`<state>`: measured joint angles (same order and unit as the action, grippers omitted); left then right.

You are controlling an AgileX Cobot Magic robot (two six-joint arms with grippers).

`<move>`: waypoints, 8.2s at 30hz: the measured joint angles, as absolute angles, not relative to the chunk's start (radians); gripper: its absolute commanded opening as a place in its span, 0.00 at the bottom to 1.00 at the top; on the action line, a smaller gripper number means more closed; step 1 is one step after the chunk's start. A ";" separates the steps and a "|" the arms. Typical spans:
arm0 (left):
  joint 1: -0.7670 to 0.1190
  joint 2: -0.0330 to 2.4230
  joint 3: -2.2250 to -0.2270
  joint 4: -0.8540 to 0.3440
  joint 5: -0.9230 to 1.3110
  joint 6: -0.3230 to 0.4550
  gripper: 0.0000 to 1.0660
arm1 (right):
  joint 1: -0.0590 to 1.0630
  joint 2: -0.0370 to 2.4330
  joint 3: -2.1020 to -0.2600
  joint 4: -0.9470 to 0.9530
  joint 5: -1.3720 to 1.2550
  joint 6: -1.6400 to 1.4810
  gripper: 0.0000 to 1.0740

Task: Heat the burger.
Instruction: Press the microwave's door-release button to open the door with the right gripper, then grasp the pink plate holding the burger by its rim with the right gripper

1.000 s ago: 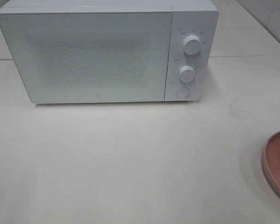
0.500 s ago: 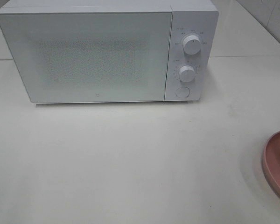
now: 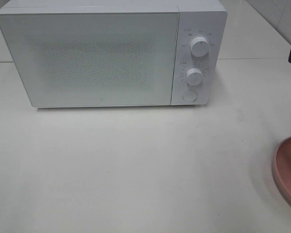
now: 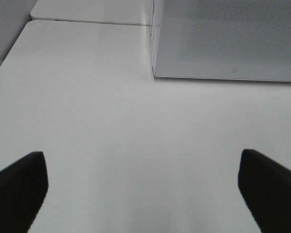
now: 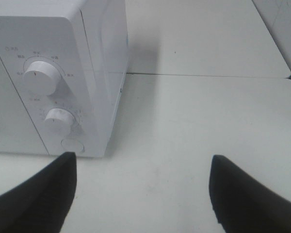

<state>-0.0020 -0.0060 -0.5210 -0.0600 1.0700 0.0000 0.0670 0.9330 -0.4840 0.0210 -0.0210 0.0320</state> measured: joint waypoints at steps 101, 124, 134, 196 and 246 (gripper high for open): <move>-0.002 -0.006 -0.521 -0.060 1.070 0.000 0.94 | 0.827 1.784 -0.363 0.841 -1.089 1.300 0.00; -0.002 -0.006 -0.521 -0.060 1.070 0.000 0.94 | 0.681 1.948 -0.576 0.759 -0.998 1.334 0.00; -0.002 -0.006 -0.521 -0.060 1.070 0.000 0.94 | 0.652 2.023 -0.652 0.743 -0.993 1.352 0.00; -0.002 -0.006 -0.521 -0.060 1.070 0.000 0.94 | 0.568 2.232 -0.962 0.846 -0.979 1.225 0.00; -0.002 -0.006 -0.521 -0.060 1.070 0.000 0.94 | 0.572 2.077 -0.836 0.707 -0.895 1.229 0.00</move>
